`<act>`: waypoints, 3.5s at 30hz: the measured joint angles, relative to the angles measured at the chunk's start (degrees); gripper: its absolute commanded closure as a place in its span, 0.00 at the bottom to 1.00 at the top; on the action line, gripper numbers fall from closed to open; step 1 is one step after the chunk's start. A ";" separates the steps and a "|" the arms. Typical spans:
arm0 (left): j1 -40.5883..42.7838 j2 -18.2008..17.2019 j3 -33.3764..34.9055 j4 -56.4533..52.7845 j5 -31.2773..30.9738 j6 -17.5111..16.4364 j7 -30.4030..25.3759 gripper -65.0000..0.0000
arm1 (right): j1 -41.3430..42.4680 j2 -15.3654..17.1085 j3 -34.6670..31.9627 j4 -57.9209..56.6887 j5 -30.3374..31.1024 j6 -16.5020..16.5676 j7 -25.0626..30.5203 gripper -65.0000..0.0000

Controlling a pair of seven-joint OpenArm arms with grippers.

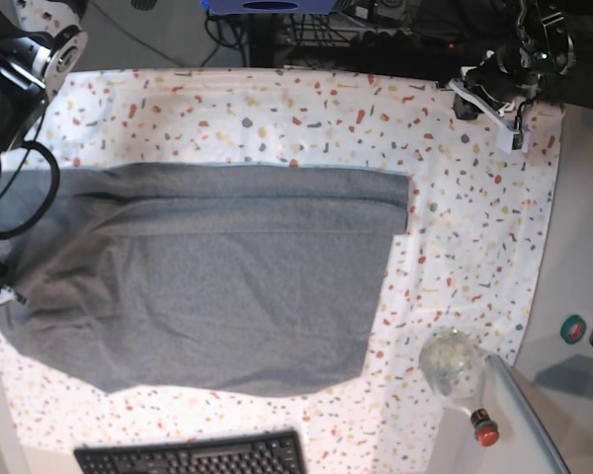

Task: Layout the t-shirt on the table in an organized manner, then fold the t-shirt properly
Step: 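Release the folded edge and raise both grippers off the shirt, then grasp the folded shirt edge with both grippers at its two ends, then lift the shirt with both grippers and flip it over, laying it flat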

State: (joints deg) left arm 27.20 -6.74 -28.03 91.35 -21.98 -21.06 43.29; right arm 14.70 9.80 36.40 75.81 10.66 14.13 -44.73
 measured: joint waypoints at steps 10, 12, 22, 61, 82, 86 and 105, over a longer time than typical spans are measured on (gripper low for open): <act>0.09 1.66 0.07 -0.02 0.68 0.00 -0.15 0.99 | -0.37 1.99 0.07 -2.86 0.37 4.87 0.39 0.22; -0.04 2.08 0.37 -0.02 0.50 0.00 -0.22 0.81 | -4.57 1.55 0.22 3.34 -0.02 10.10 2.25 0.27; -8.15 6.29 5.64 -10.27 -0.90 0.04 -17.97 0.54 | -21.05 -0.83 0.24 14.93 -0.22 14.21 7.96 0.43; -15.41 5.79 6.47 -24.35 -13.05 -0.42 -21.07 1.00 | -6.75 2.51 31.26 -24.76 0.17 10.29 15.61 0.42; -7.87 1.81 6.38 -4.20 -11.30 5.14 -6.01 1.00 | -10.84 0.17 31.08 -6.51 6.69 9.46 -0.44 1.00; -7.72 0.31 7.06 4.46 -11.80 10.08 -2.05 1.00 | -9.31 -0.33 30.60 1.70 7.04 9.97 -7.28 1.00; -67.93 5.35 13.66 -7.74 1.09 13.38 16.46 1.00 | 34.42 16.26 -2.60 -17.16 6.73 -3.23 -2.93 1.00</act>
State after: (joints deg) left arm -40.73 -1.39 -14.37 83.61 -20.88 -7.68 59.75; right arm 49.12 26.06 33.80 58.65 17.39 10.90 -47.66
